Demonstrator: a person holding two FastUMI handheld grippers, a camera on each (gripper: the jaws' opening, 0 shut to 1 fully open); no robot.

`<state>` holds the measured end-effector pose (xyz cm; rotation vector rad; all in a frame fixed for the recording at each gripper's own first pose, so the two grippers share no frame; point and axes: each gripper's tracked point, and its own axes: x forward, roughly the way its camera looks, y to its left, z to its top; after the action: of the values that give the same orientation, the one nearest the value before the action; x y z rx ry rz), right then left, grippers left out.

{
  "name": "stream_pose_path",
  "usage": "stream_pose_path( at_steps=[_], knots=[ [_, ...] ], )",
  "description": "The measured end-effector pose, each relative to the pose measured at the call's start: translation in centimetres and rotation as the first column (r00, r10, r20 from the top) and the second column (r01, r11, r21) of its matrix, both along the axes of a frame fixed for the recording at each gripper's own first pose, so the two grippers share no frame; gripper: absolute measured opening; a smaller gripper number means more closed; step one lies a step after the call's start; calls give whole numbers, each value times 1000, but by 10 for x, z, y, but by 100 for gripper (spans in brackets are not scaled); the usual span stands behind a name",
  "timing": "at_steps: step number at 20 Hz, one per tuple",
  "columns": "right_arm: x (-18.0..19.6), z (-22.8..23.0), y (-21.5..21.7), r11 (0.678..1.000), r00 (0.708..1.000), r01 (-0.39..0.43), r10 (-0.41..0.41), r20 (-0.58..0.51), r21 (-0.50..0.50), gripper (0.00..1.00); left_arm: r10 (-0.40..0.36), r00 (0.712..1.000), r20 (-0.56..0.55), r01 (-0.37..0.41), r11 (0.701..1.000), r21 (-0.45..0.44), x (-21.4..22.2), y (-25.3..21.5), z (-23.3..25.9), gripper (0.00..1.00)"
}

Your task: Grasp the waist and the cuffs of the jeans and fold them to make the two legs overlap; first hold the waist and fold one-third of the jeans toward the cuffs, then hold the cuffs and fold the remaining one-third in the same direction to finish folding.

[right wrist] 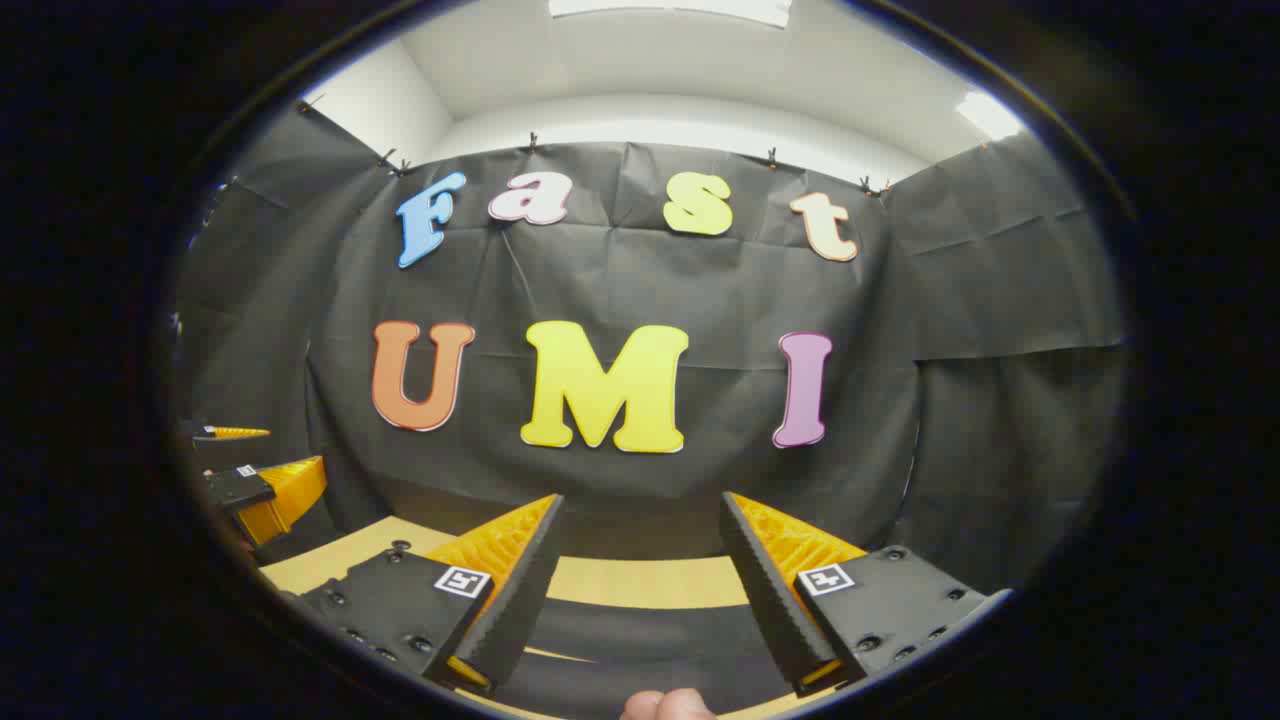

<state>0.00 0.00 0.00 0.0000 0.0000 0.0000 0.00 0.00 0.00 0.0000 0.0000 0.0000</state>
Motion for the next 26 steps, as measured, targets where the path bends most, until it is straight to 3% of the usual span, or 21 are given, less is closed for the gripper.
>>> stream_pose_path(
  at_steps=[9, 10, 11, 19, 26],
  knots=[
    [5, -8, -10, 1000, 1000, 4, -4, -21, -5, 95, 8, 1000, -23, -8, 1000, -14, 2, -4, -7, 99],
    [7, -8, -12, 1000, 1000, 8, -8, -21, -8, 93, 11, 1000, -25, -11, 1000, -15, 3, -3, -7, 94],
    [8, -8, -15, 1000, 1000, 10, -10, -22, -9, 95, 12, 1000, -26, -13, 1000, -16, 3, -3, -7, 99],
    [20, -13, -36, 999, 999, 38, -38, -34, -18, 93, 41, 998, -41, -43, 998, -56, 13, 9, -17, 99],
    [37, -44, -100, 994, 987, 109, -111, -120, -24, 95, 132, 982, -134, -136, 990, -23, 21, 55, -55, 99]
  ],
)
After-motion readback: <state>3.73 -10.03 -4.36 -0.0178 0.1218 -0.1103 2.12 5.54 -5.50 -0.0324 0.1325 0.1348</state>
